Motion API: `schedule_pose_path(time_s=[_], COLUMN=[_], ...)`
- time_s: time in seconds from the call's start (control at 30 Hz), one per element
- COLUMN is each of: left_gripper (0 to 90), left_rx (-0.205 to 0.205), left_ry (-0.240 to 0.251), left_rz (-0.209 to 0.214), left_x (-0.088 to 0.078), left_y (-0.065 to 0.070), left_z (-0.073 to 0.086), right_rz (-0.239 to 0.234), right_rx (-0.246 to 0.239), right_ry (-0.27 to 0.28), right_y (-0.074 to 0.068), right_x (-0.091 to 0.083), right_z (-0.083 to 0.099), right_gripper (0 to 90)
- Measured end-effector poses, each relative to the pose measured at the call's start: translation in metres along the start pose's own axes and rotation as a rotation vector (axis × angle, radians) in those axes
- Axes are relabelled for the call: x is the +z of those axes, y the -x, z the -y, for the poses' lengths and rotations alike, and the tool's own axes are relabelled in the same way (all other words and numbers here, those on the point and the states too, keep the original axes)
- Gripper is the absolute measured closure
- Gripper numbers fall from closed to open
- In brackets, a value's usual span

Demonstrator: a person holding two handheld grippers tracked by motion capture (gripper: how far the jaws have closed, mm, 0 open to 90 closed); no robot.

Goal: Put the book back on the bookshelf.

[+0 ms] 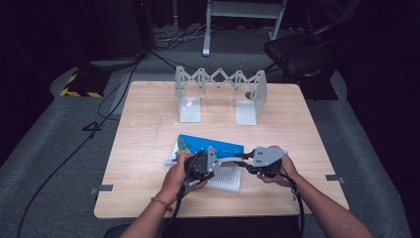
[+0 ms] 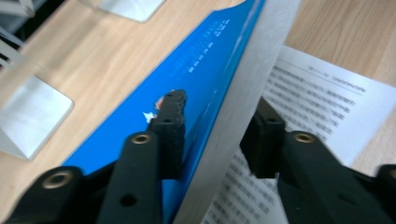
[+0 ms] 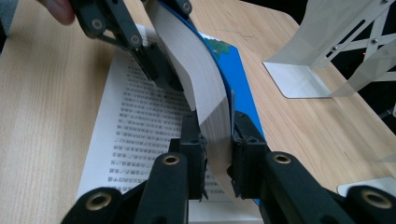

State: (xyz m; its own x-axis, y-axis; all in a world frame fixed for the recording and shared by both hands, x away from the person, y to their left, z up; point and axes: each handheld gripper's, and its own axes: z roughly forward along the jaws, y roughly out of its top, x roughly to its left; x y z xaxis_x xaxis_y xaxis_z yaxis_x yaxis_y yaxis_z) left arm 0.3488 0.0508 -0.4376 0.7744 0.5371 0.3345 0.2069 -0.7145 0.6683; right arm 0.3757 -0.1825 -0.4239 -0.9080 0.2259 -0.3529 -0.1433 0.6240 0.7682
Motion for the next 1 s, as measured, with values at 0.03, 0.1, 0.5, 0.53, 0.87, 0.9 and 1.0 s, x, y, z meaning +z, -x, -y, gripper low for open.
schedule_pose_path(time_s=[0.03,0.1,0.5,0.53,0.87,0.9,1.0], left_gripper=[68.9,72.9,77.1,77.1,77.1,77.1,77.0], left_rx=[-0.002,-0.001,-0.135,-0.155,-0.234,-0.235,-0.245], left_ry=[0.02,0.039,0.231,0.246,0.301,0.3,0.307], left_rz=[-0.002,0.004,0.042,0.054,0.086,0.093,0.105], left_x=[0.0,0.0,-0.017,-0.019,-0.025,-0.025,-0.026], left_y=[-0.001,-0.002,-0.025,-0.028,-0.039,-0.04,-0.041], left_z=[0.0,0.002,0.022,0.023,0.03,0.03,0.031], right_rz=[0.005,0.022,0.156,0.148,0.067,0.052,0.02], right_rx=[0.001,0.04,0.312,0.326,0.368,0.37,0.373], right_ry=[-0.002,0.024,0.023,-0.01,-0.146,-0.141,-0.102], right_y=[0.0,0.003,0.054,0.056,0.05,0.049,0.043], right_x=[-0.001,-0.003,-0.023,-0.017,0.035,0.037,0.041], right_z=[-0.001,0.0,0.055,0.06,0.086,0.085,0.079], right_gripper=[75.9,69.5,31.0,29.4,29.7,29.3,34.9])
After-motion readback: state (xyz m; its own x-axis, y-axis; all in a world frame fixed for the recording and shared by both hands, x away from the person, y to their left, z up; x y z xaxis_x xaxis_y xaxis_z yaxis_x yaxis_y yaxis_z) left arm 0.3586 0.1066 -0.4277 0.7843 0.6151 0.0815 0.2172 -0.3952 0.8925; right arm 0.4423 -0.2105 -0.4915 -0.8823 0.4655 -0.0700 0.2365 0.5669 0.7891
